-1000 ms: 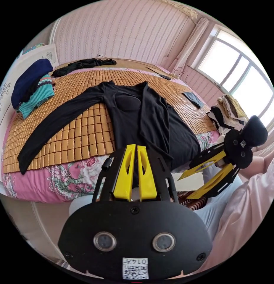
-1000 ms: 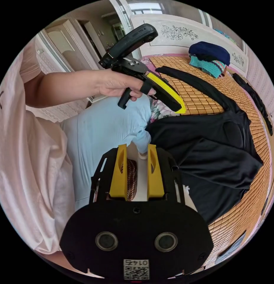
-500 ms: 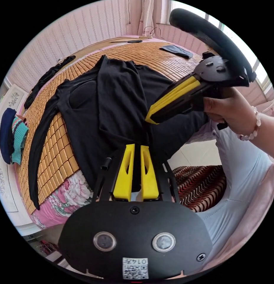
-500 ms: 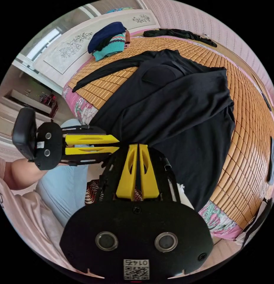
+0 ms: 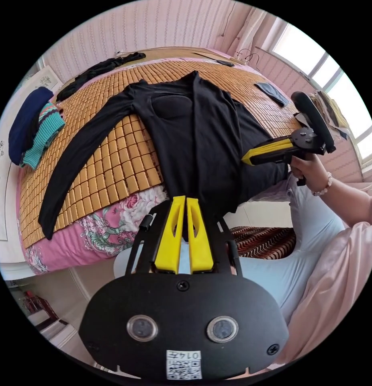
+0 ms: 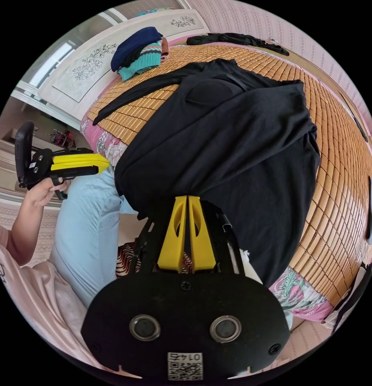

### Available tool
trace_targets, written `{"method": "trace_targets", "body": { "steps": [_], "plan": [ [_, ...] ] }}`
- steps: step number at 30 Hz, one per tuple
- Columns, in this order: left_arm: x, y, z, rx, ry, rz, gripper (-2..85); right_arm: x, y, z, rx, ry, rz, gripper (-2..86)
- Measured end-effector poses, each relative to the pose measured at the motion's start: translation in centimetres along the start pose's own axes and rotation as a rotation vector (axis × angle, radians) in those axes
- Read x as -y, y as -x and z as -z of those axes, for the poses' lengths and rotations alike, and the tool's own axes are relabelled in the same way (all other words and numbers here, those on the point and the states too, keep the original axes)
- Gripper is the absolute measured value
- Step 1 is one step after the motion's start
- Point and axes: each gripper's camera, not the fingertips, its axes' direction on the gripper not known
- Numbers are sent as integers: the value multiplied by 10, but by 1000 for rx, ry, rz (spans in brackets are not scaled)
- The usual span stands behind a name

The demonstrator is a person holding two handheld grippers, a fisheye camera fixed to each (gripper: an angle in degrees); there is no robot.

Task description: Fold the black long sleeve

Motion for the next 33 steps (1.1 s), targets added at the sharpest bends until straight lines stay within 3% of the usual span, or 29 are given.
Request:
{"method": "trace_targets", "body": {
  "steps": [6, 10, 14, 17, 21, 25, 29, 33],
  "plan": [
    [-49, 78, 54, 200, -202, 247, 30, 23, 15, -16, 45, 27, 112, 10],
    [-101, 143, 94, 390, -509, 471, 64, 71, 43, -30, 50, 47, 274, 19],
    [-140, 228, 88, 383, -446, 763, 151, 145, 100, -49, 65, 45, 463, 35],
    [-170, 274, 81, 340, -458, 906, 142, 192, 148, -69, 61, 79, 537, 54],
    [-190, 303, 76, 269, -571, 964, 135, 230, 213, -101, 52, 132, 655, 77],
    [-195, 325, 55, 218, -522, 1009, 127, 255, 254, -122, 7, 153, 706, 93],
    [-211, 312, 53, 267, -654, 975, 87, 279, 286, -141, -6, 155, 731, 96],
    [-215, 300, 56, 354, -677, 923, 78, 304, 313, -156, 8, 186, 743, 96]
  ]
}}
